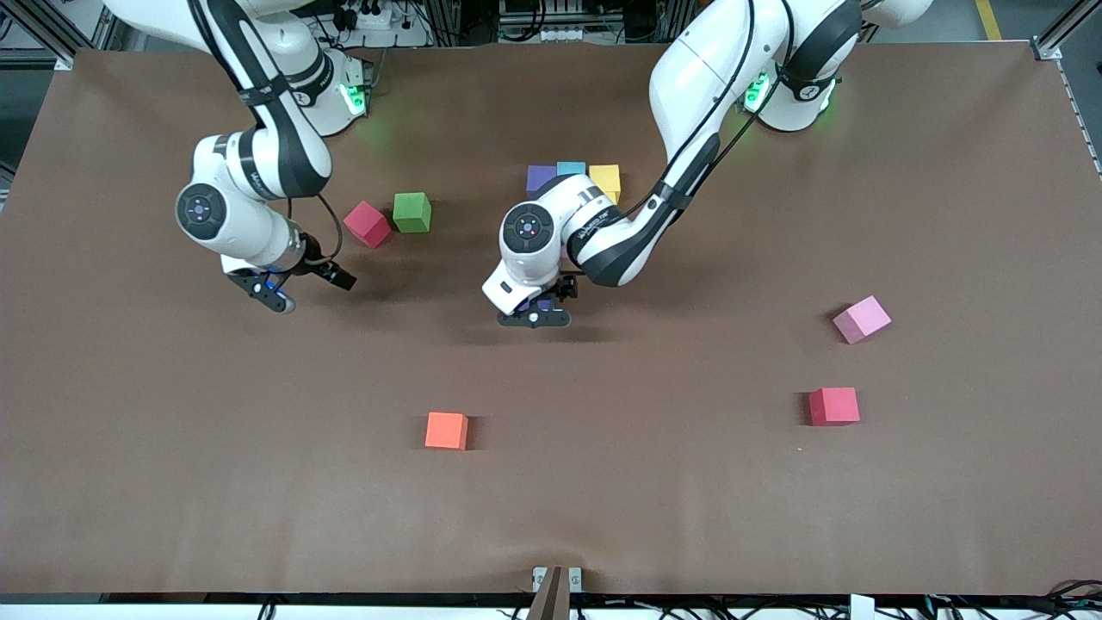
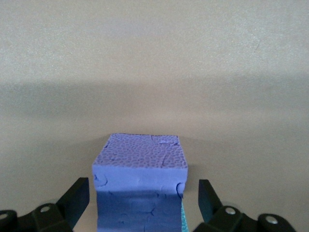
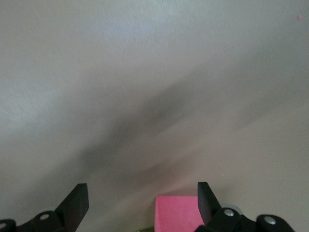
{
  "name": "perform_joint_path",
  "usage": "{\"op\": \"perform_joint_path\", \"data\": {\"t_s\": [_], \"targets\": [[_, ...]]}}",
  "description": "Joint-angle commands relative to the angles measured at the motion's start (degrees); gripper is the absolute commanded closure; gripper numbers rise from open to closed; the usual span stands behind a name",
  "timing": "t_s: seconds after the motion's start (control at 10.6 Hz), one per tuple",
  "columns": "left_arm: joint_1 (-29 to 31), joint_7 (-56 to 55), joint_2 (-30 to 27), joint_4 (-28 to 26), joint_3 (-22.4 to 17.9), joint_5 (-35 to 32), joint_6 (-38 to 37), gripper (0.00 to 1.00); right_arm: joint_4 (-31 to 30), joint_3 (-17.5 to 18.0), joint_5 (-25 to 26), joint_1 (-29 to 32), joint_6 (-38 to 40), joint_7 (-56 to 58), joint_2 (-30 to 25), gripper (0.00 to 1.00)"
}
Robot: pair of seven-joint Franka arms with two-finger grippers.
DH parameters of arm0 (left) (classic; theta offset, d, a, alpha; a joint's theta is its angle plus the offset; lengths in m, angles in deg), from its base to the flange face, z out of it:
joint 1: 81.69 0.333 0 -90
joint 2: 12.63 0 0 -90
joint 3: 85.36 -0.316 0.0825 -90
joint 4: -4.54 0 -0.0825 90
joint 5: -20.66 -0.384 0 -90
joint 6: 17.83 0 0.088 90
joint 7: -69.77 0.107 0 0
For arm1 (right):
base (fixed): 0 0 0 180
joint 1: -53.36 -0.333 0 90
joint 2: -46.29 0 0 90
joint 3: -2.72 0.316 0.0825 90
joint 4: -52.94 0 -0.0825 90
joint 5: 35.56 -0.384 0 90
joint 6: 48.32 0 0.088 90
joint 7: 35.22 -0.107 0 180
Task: Form number 2 with 11 blocks
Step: 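Release the purple cube with the left gripper while right lowers onto orange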
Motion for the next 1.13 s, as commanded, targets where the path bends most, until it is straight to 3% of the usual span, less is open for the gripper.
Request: {"op": "perform_joint_path", "data": {"t_s": [0.0, 0.19, 0.28, 0.47, 0.66, 1.04], "targets": [[-0.42, -1.48, -1.31, 0.10, -0.78, 0.27, -0.72, 0.00, -1.27, 0.25, -0.98, -1.14, 2.39, -0.03, -1.36, 0.00], [0.19, -1.57, -3.06, 0.01, -1.22, 0.18, -1.50, 0.00, 0.39, 0.34, -0.89, -1.05, 3.28, 6.52, -1.45, 0.00], [0.45, -1.48, -4.55, 0.10, -2.35, 0.18, -3.16, 0.00, 5.62, 0.25, -0.63, -1.14, 3.45, 11.87, 0.21, 0.00], [1.68, -1.39, -6.76, 0.10, -3.42, 0.18, -3.62, 0.00, 24.81, 0.17, 1.03, -1.49, 8.85, 15.44, 9.40, 0.00], [5.18, -0.61, -9.21, 0.19, -3.42, 0.18, -3.62, 0.00, 44.08, 0.16, 7.77, -3.07, 15.82, 15.70, 18.46, 0.00], [13.70, 6.05, -13.61, -0.16, -3.33, 0.18, -5.54, 0.00, 64.24, 0.34, 8.16, -4.30, 15.67, 15.70, 32.27, 0.00]]}}
